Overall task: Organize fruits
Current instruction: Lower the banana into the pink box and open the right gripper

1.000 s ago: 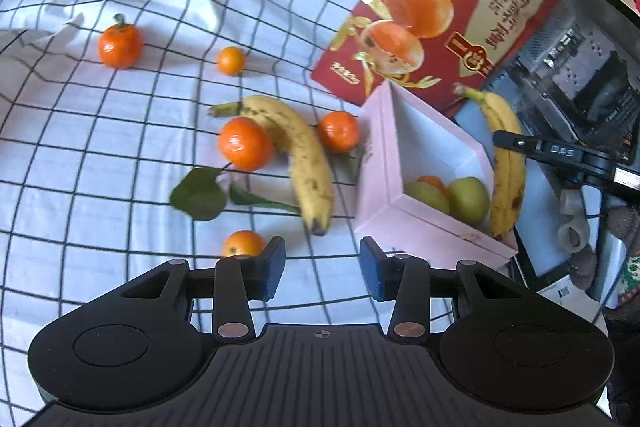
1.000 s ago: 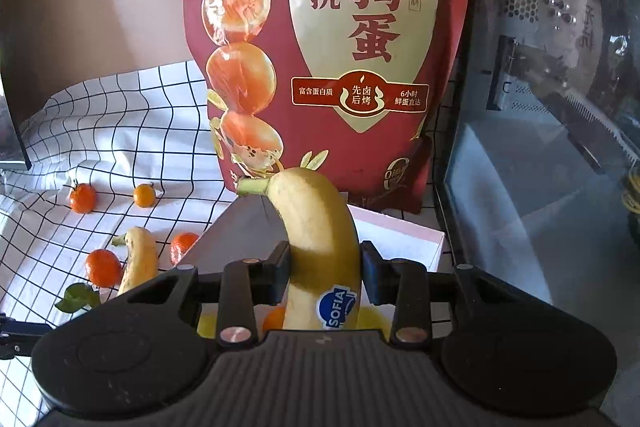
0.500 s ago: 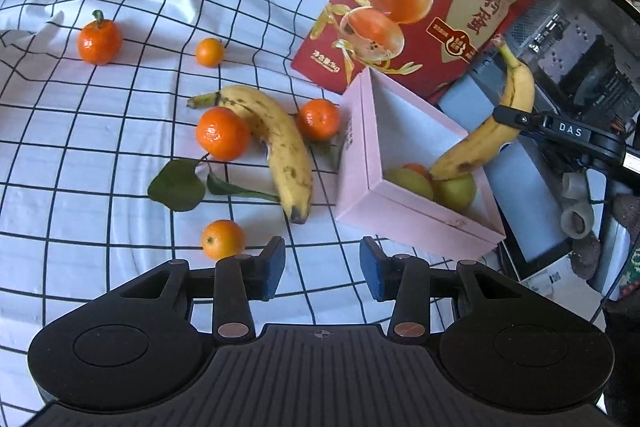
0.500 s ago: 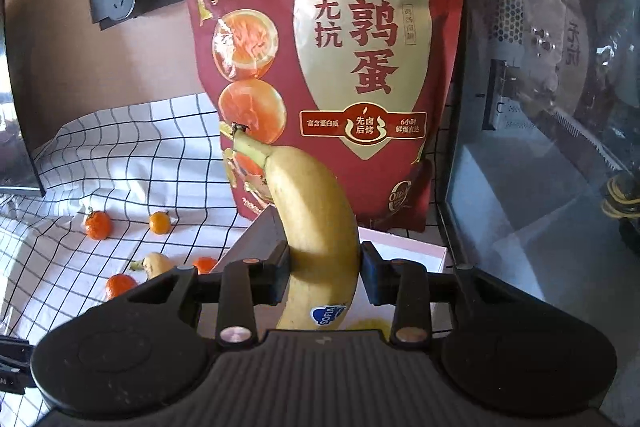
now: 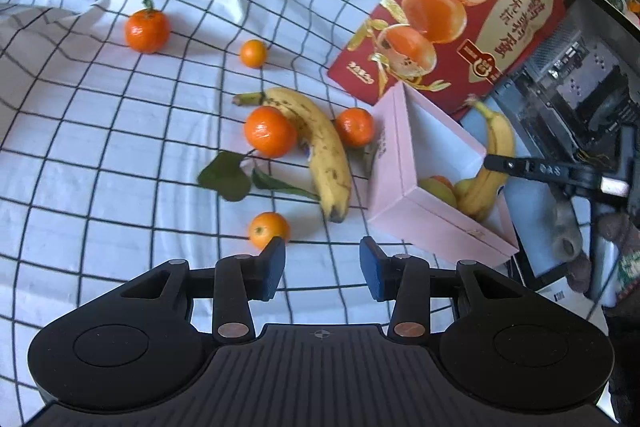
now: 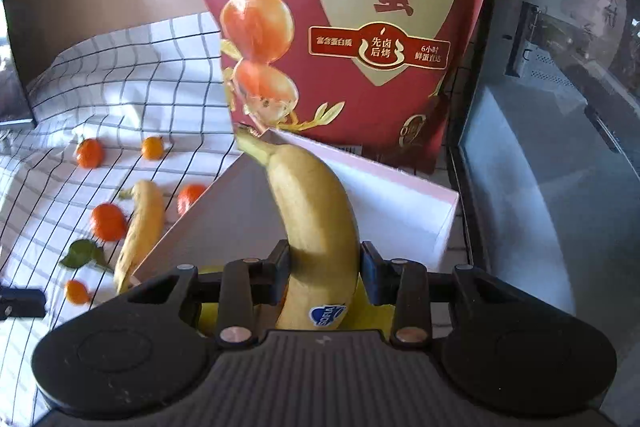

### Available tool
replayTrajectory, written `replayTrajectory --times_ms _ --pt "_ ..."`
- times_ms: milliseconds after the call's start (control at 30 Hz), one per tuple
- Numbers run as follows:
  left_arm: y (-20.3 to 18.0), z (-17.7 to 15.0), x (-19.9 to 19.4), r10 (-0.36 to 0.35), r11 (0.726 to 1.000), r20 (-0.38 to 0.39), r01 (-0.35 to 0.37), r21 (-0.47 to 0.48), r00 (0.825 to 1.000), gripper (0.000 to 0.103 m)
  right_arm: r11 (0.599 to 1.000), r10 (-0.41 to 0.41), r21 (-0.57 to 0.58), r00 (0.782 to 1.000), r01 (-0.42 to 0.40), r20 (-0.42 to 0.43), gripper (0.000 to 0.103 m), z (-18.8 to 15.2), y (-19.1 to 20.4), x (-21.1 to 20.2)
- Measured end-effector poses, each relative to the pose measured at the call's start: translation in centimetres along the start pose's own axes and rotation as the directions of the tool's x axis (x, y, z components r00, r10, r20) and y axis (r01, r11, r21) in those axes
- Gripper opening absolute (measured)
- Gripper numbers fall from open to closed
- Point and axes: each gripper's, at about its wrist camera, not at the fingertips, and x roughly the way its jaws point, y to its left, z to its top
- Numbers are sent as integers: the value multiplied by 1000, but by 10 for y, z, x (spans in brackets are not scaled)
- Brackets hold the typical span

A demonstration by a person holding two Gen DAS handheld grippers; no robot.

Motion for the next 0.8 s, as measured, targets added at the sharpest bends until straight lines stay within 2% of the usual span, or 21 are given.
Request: replayTrajectory --times_ms 167,367,533,667,733,800 --pt "13 -4 -5 21 999 3 -21 -31 1000 45 999 17 52 998 -13 -68 36 19 0 43" --pt "30 -7 -14 48 997 15 -47 -68 999 45 999 -15 50 993 21 -117 36 23 10 82" --pt "35 -8 -13 51 995 12 -50 -85 999 45 997 19 80 992 -9 -125 37 21 3 74" --pt "25 -6 -9 32 998 7 -31 -55 999 45 996 40 87 995 -32 -89 37 20 -2 52" --pt "11 -3 -8 32 999 11 -32 2 999 45 996 34 80 997 -29 -69 37 19 -2 37" --pt "-9 5 -5 12 995 8 -13 98 1000 45 996 26 81 998 -22 -50 37 16 -2 20"
